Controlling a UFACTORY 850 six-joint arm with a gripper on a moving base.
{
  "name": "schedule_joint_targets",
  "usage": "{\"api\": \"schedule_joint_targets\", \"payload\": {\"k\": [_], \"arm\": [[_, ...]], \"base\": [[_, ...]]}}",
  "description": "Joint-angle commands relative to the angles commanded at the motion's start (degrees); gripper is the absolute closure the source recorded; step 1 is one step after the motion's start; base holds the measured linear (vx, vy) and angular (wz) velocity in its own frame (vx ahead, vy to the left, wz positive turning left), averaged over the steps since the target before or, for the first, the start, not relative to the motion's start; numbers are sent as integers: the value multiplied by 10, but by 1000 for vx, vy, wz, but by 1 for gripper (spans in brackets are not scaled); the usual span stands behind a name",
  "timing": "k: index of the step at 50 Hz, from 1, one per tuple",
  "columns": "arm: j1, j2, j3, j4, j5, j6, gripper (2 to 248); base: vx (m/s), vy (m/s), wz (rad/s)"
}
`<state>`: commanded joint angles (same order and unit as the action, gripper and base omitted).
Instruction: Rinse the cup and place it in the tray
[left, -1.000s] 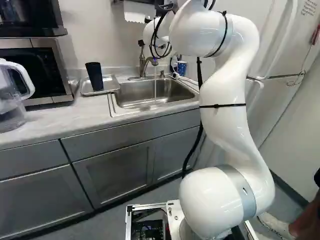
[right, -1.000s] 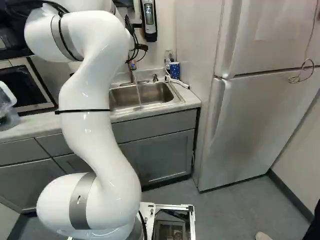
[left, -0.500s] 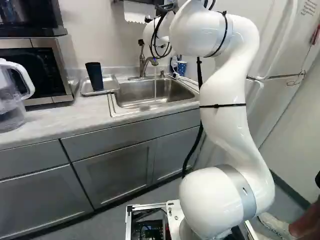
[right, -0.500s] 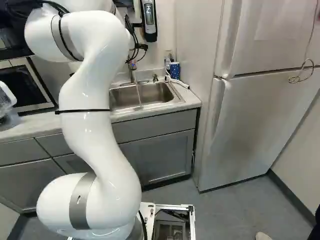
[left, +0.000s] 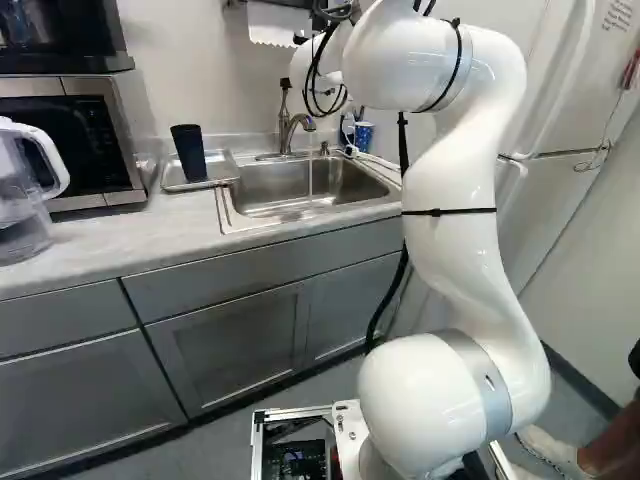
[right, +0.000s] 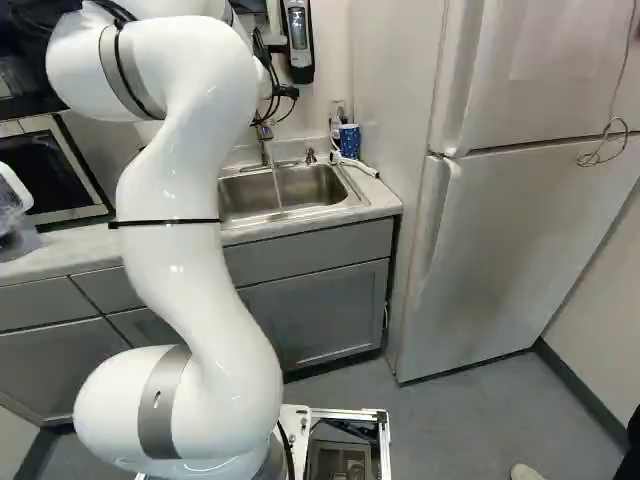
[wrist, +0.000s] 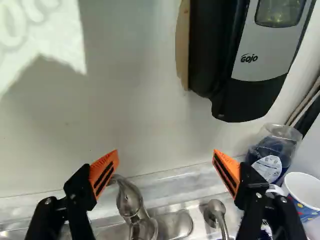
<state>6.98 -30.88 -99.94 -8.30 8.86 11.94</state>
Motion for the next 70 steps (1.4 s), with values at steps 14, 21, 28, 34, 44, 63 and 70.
{"api": "schedule_joint_targets", "payload": {"k": [14,21,28,34,44,63,70], "arm": [[4,9,11,0,-3,0,3],[4,9,11,0,-7,0,3],[4,9,11,0,-12,0,3],[4,9,11,0,-18,0,3],[4,12,15,0,-28,0,3],[5,24,30,0,-40,0,3],[5,28,35,0,-40,0,3]], "base": [[0,0,0],[0,0,0],[0,0,0],[0,0,0],[0,0,0],[0,0,0],[0,0,0]]}}
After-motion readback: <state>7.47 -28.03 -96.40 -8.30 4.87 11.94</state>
